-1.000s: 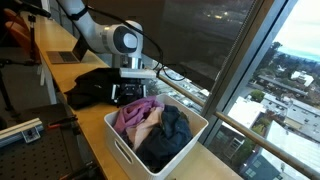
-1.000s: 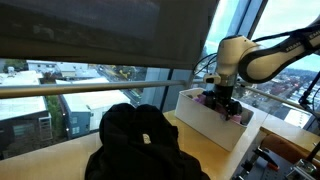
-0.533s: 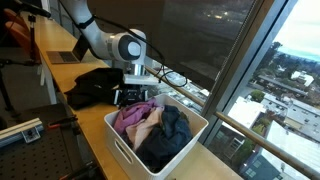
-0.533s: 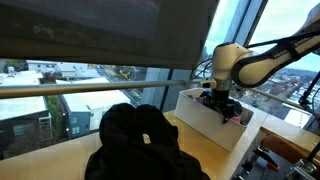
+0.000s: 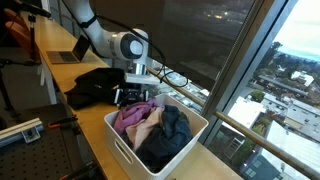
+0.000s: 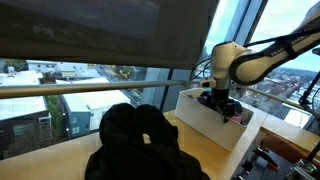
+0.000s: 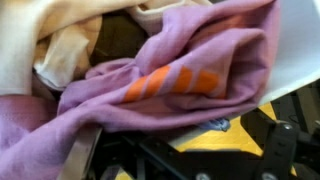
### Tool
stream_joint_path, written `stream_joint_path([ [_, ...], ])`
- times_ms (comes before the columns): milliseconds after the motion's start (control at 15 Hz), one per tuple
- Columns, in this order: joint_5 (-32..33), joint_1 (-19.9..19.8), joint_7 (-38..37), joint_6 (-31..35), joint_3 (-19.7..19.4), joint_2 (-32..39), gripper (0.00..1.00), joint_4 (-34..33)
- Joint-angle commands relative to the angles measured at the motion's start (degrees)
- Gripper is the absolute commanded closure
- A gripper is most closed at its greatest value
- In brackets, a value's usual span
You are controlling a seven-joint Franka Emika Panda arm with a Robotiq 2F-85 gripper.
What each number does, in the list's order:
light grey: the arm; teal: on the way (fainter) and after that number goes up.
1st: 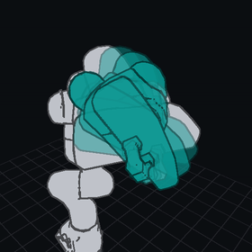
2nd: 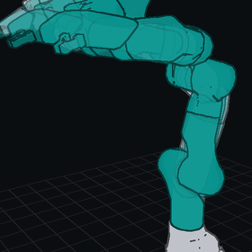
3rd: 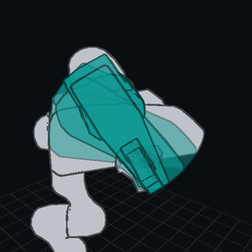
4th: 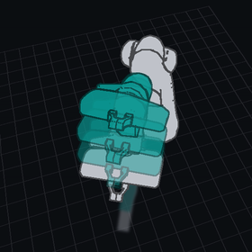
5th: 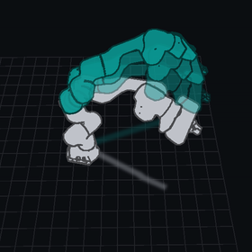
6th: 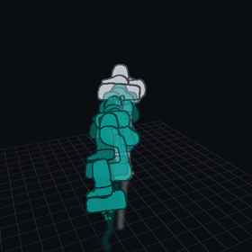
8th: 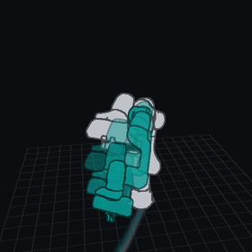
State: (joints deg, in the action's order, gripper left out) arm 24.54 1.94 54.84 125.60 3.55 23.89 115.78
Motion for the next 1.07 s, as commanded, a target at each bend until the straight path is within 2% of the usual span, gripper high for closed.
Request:
stream_joint_path([
  [0, -2.14, -0.64, 1.8, -5.19, 0.66, -6.38, 0.0, 0.9],
  [533, -2.35, 0.87, 0.69, -17.58, 0.85, -20.63, 0.0, -0.03],
  [800, -5.72, 2.1, -0.27, -16.0, 1.66, -21.94, 0.01, 1.34],
  [867, -6.54, 2.36, -0.29, -14.95, 1.75, -20.93, 0.25, 1.58],
  [1000, -7.9, 2.83, -0.25, -13.61, 2.16, -19.96, 0.27, 2.47],
])
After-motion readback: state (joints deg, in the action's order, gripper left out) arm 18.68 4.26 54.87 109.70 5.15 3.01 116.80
